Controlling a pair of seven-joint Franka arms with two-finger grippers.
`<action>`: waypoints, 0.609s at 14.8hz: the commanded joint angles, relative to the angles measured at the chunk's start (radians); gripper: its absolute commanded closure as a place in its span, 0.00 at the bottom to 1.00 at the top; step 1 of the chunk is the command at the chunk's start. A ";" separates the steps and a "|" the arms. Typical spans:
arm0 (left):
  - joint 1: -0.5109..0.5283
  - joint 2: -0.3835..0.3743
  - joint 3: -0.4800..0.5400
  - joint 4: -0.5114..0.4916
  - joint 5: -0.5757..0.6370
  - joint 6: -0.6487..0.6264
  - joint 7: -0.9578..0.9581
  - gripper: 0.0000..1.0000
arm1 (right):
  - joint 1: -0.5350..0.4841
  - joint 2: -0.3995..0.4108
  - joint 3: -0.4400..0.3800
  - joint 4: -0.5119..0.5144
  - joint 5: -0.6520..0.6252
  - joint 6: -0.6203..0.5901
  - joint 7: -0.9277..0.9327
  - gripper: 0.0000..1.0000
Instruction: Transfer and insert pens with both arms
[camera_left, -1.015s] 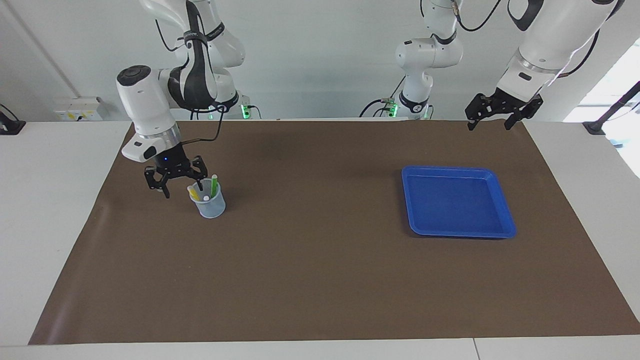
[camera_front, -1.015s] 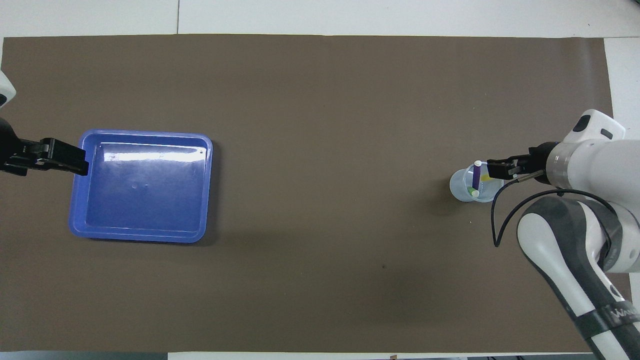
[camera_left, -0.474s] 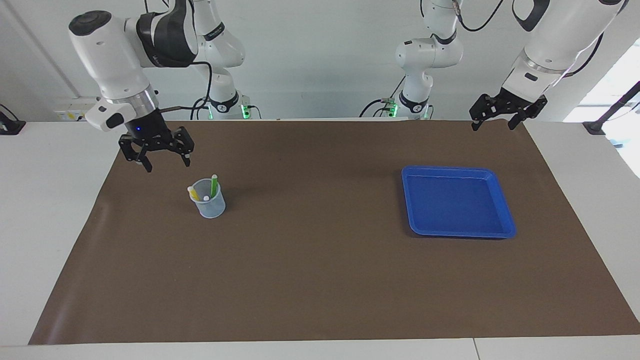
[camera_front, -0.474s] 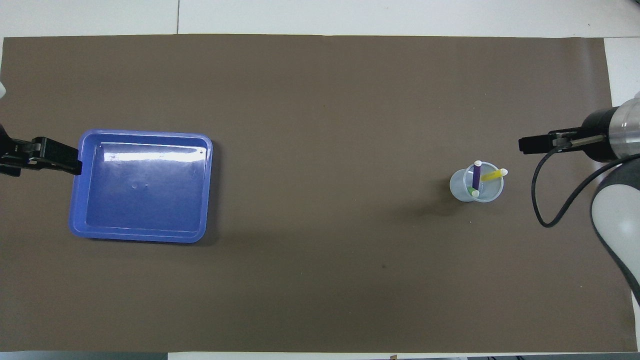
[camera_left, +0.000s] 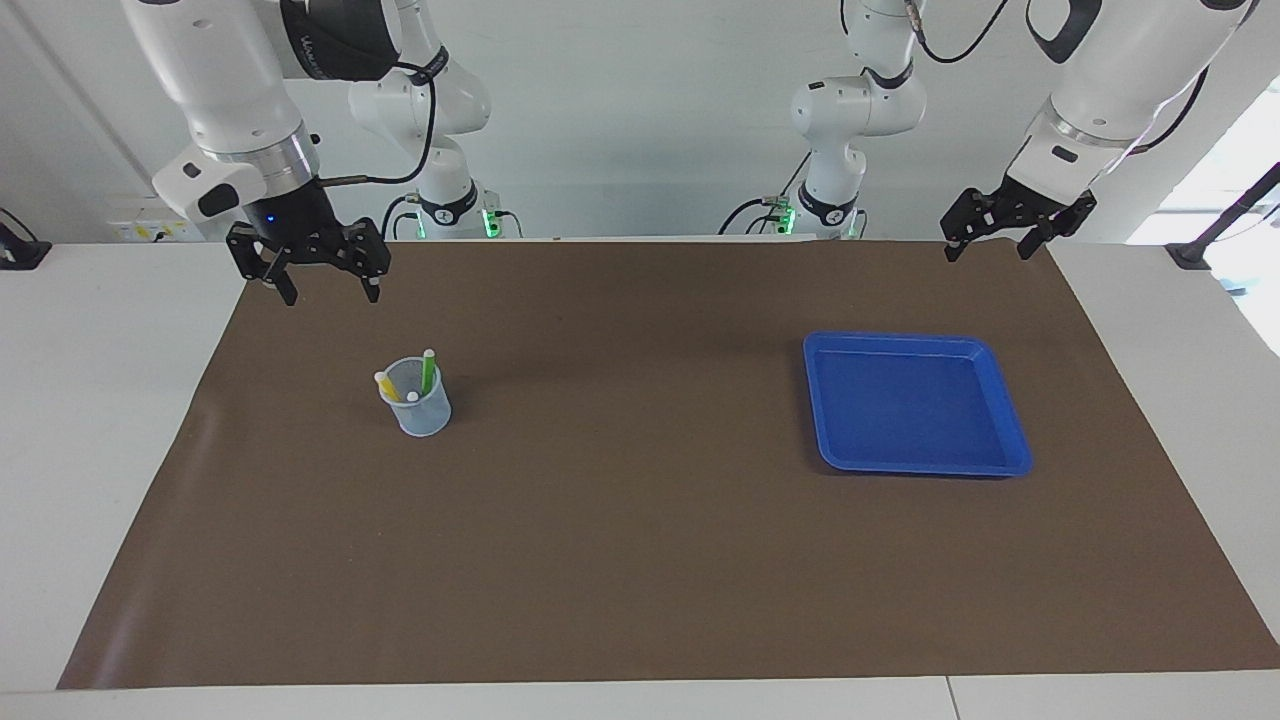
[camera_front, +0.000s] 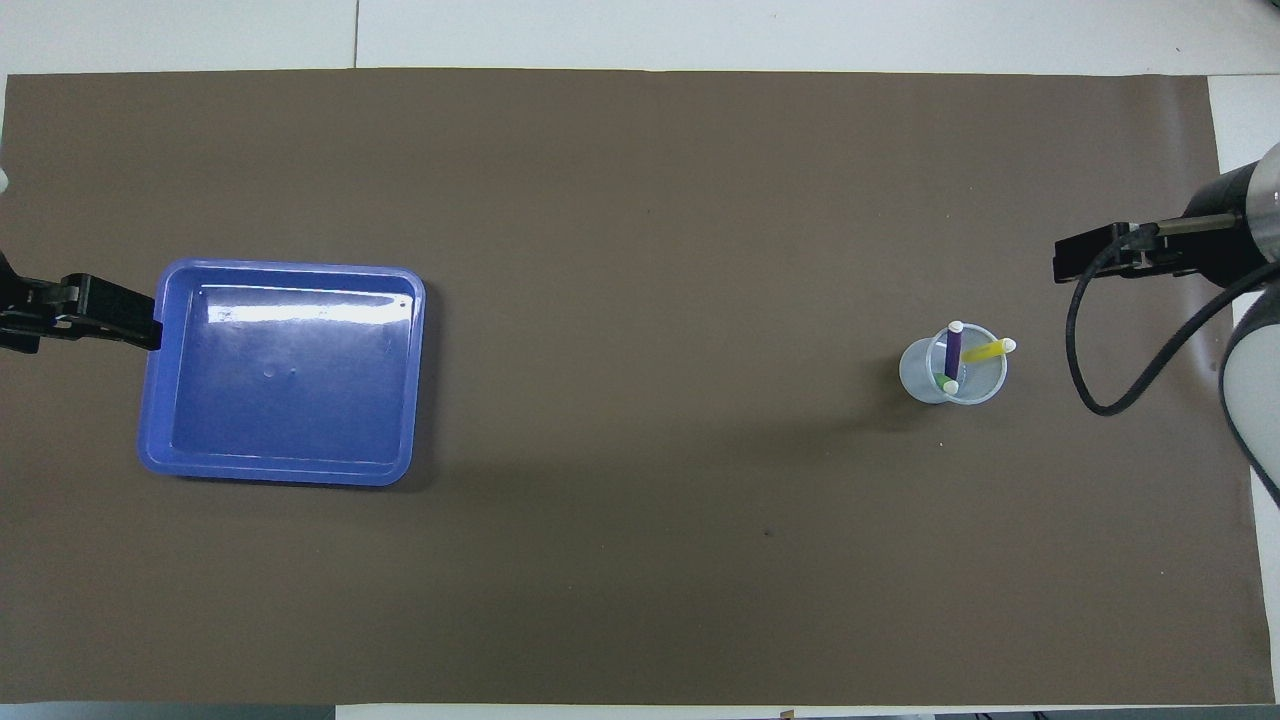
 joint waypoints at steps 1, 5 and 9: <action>0.003 -0.007 0.001 -0.010 0.000 0.005 0.005 0.00 | -0.009 0.024 0.005 0.050 -0.016 -0.068 0.037 0.00; 0.003 -0.007 0.001 -0.010 0.000 0.005 0.005 0.00 | -0.031 0.001 -0.004 -0.003 -0.003 -0.073 0.042 0.00; 0.003 -0.007 0.001 -0.010 0.000 0.005 0.005 0.00 | -0.040 -0.002 -0.005 -0.010 0.000 -0.076 0.036 0.00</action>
